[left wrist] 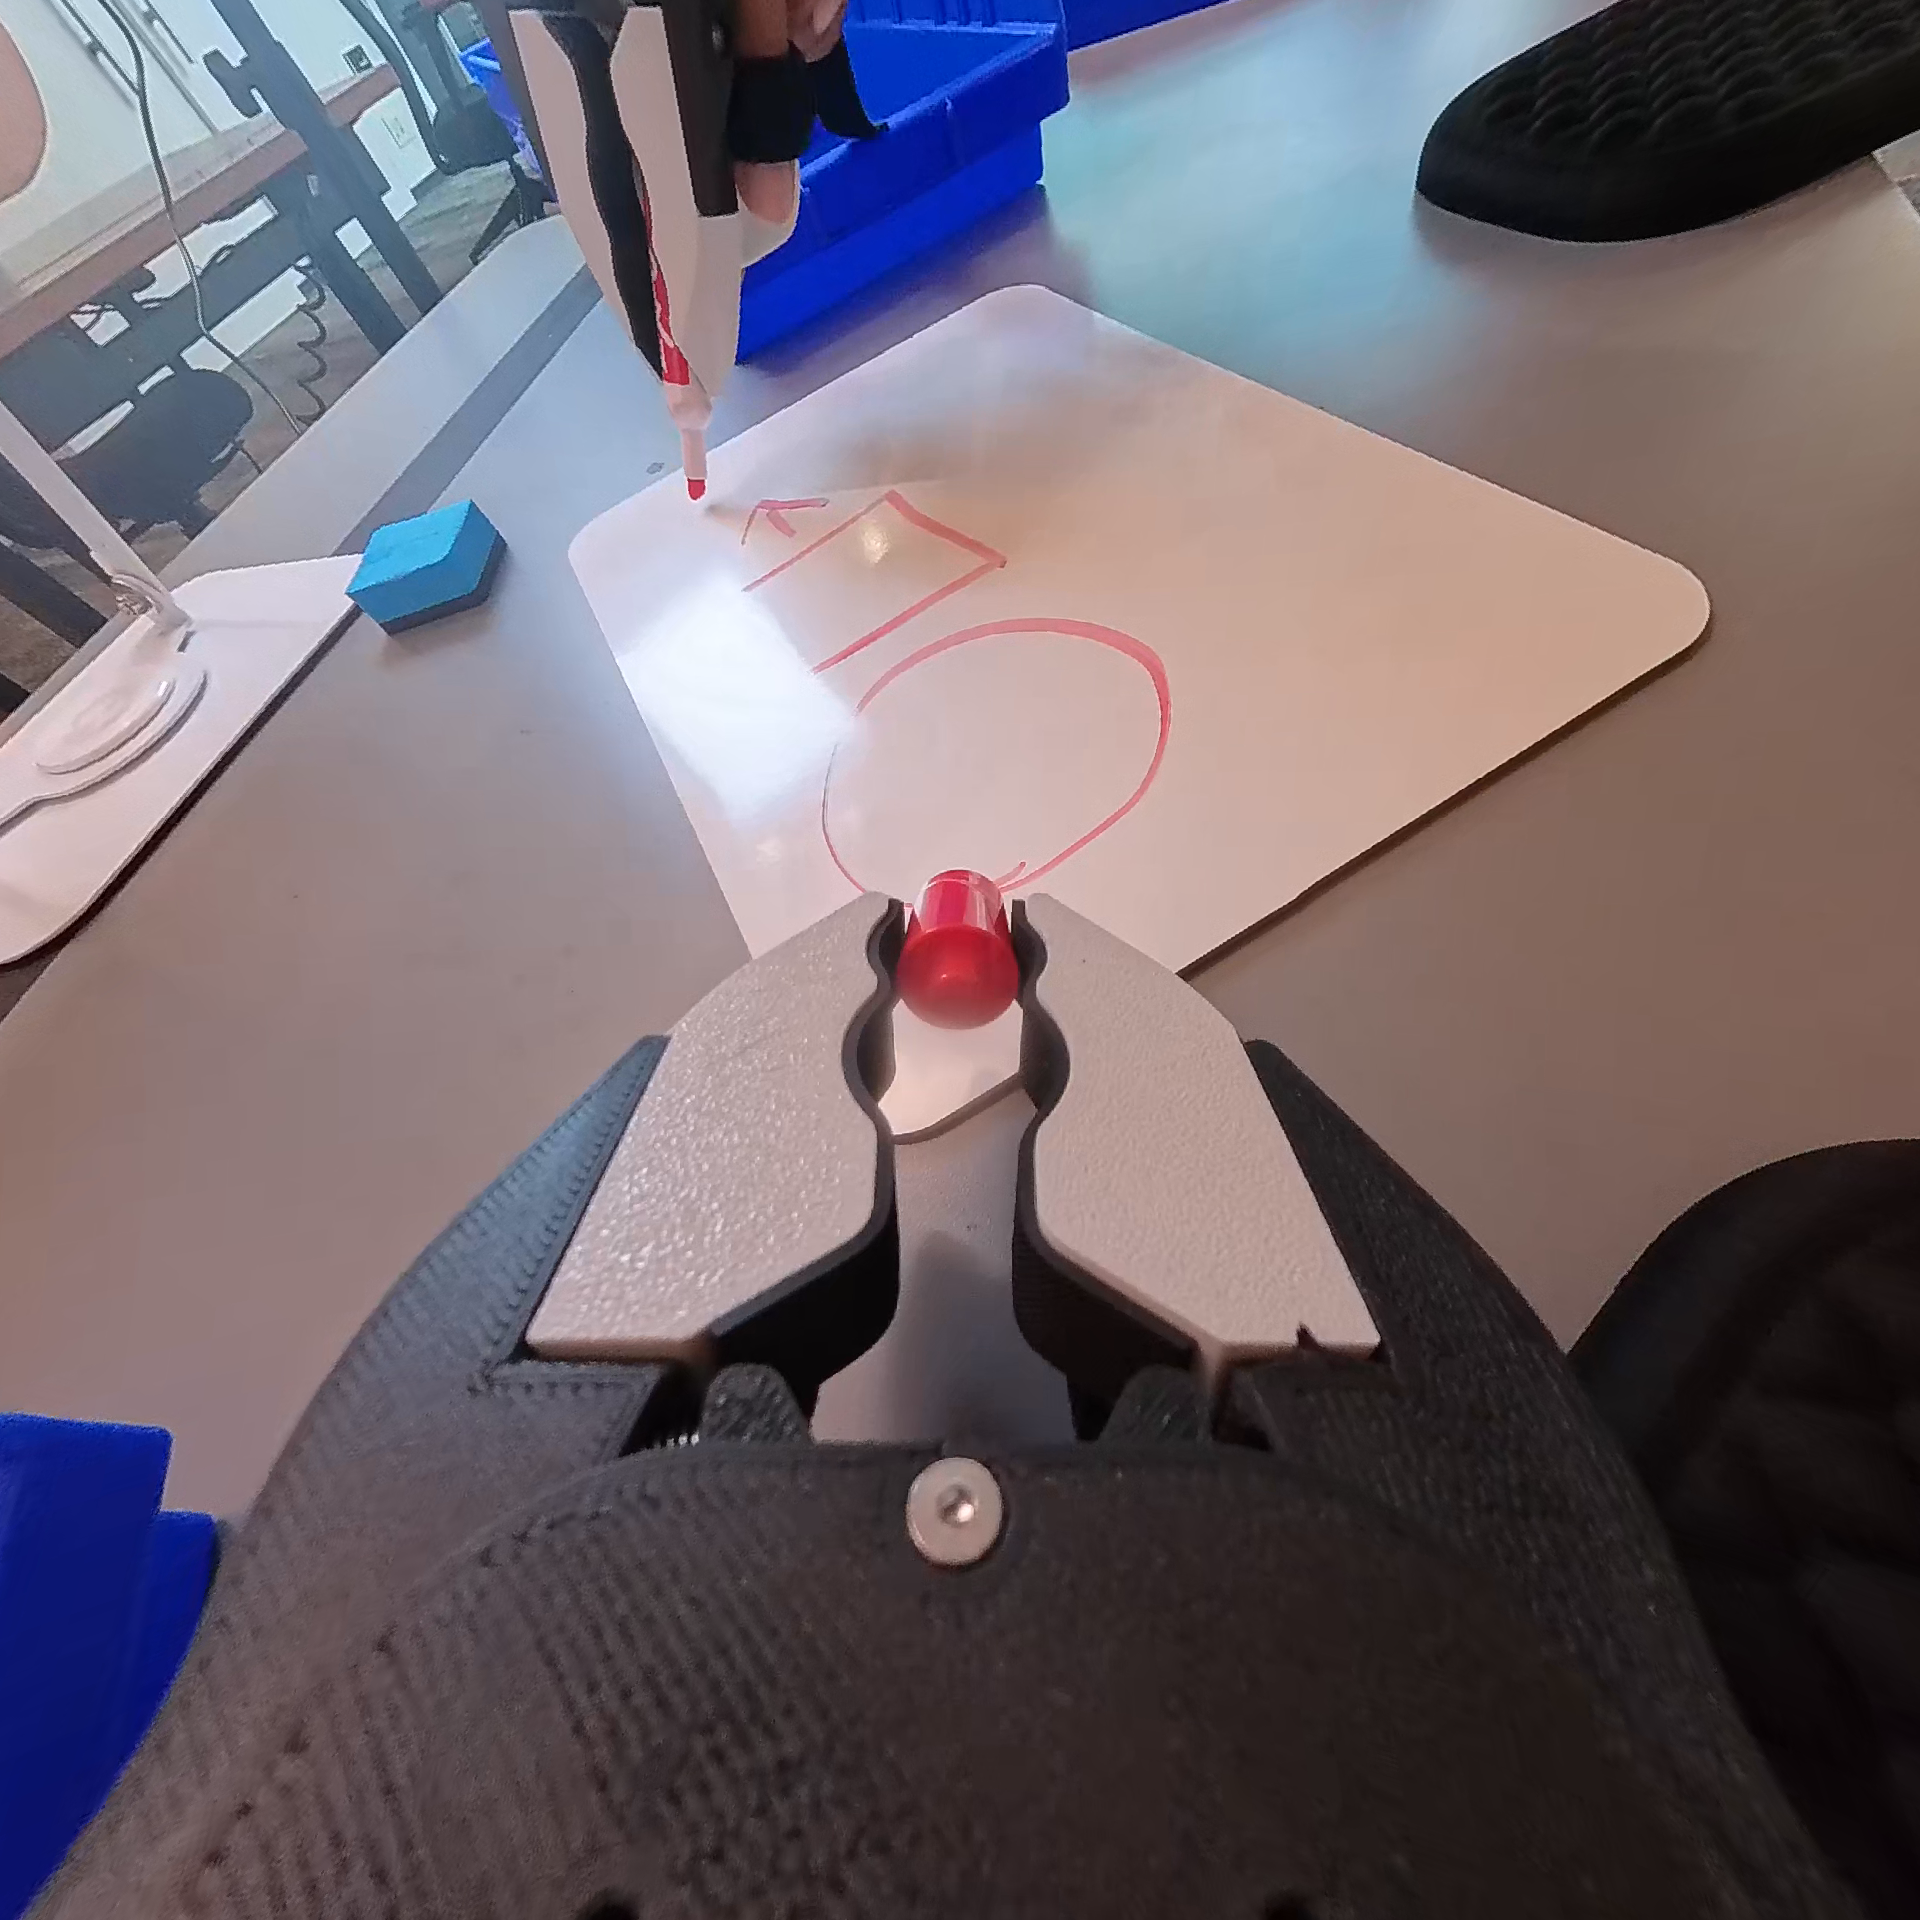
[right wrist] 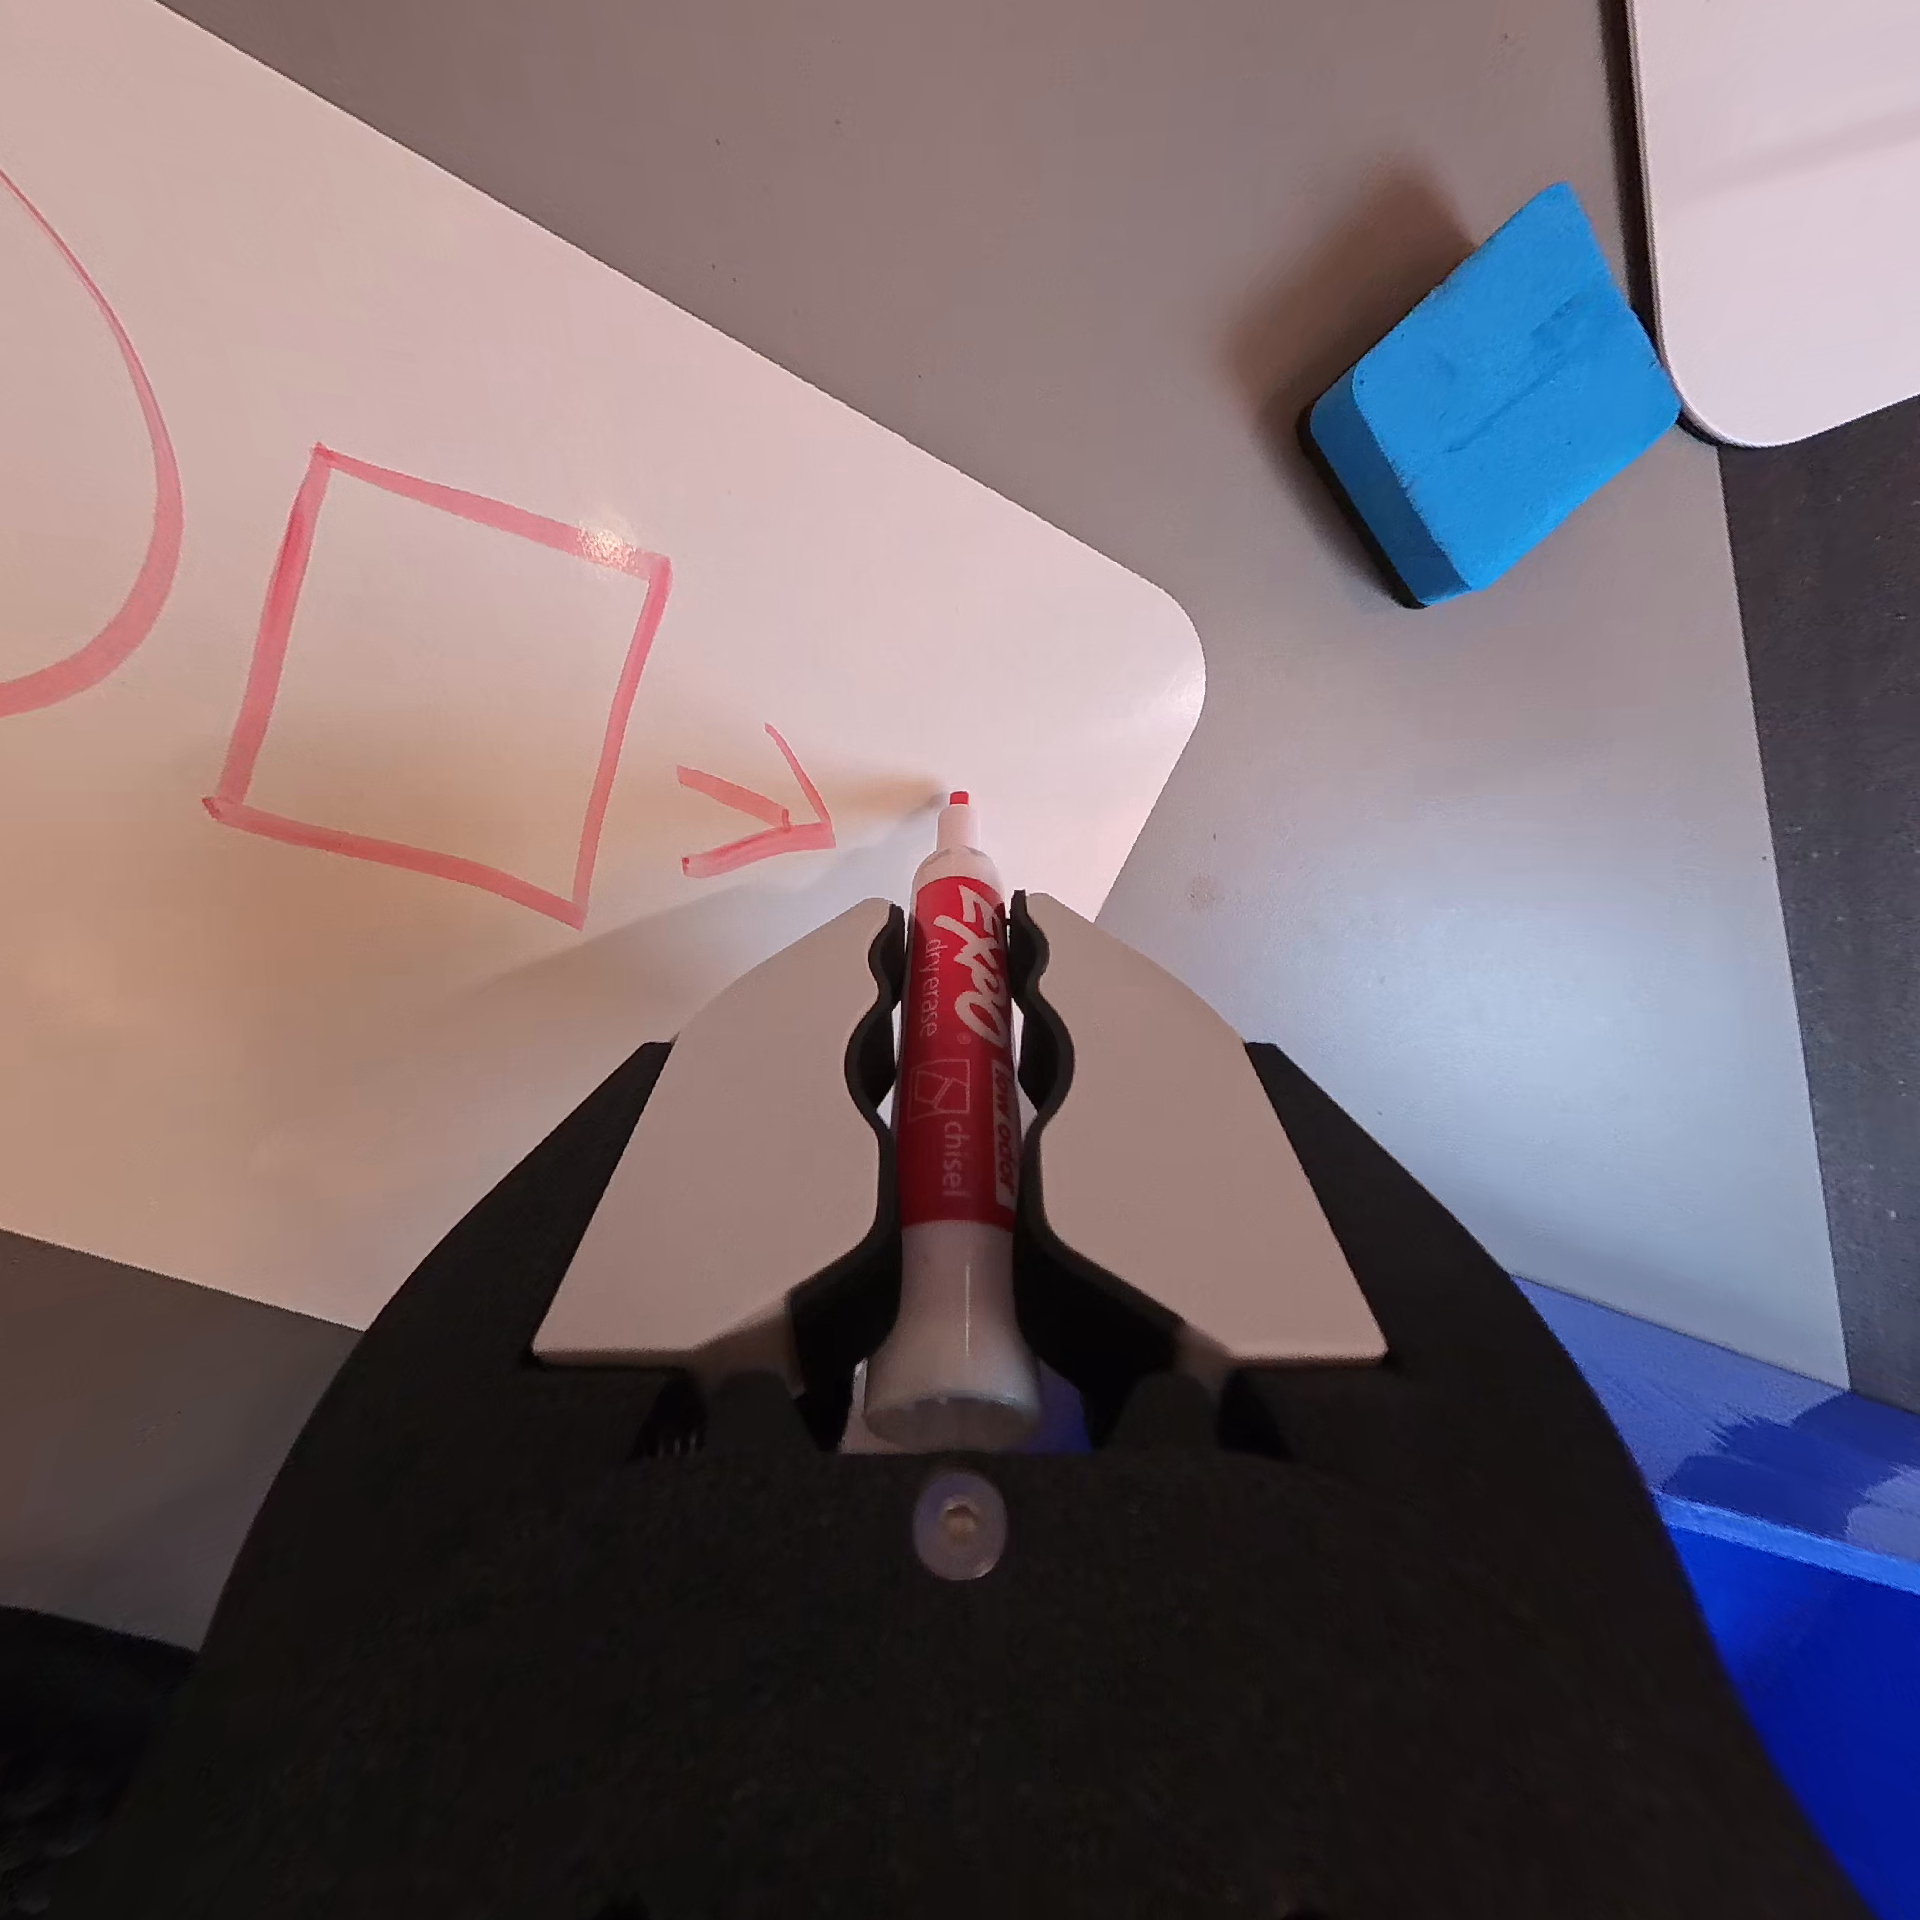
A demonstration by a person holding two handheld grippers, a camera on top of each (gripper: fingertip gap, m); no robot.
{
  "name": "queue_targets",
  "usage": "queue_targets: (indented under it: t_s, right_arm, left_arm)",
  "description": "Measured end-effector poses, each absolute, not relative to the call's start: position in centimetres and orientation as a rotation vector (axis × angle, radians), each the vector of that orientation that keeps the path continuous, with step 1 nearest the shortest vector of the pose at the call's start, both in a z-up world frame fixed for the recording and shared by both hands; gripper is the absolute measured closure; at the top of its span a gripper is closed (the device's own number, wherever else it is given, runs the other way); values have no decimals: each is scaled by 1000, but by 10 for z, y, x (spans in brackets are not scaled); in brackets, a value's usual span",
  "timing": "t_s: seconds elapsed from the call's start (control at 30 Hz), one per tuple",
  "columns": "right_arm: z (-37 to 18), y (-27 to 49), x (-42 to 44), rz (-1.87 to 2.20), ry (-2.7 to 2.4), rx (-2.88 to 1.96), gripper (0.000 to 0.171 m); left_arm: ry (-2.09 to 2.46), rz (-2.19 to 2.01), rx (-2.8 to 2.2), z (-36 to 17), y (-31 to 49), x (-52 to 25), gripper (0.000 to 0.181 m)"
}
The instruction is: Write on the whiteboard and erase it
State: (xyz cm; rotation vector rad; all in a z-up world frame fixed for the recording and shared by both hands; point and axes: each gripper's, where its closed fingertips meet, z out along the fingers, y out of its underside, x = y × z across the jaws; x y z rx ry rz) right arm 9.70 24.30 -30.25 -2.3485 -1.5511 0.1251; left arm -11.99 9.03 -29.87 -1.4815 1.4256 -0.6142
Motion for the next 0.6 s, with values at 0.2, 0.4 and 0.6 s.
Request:
queue_targets:
  t_s: [0.2,0.4,0.6]
  right_arm:
    - [-301,243,93,139,-1557,-2342,152]
    - [-300,239,88,152,-1577,-2331,152]
    - [-304,243,86,145,-1576,-2333,152]
  left_arm:
    - [1424,-615,-1483,-299,90,-120,162]
    - [1425,-614,-1482,-299,90,-120,162]
    - [1427,-611,-1481,-299,90,-120,162]
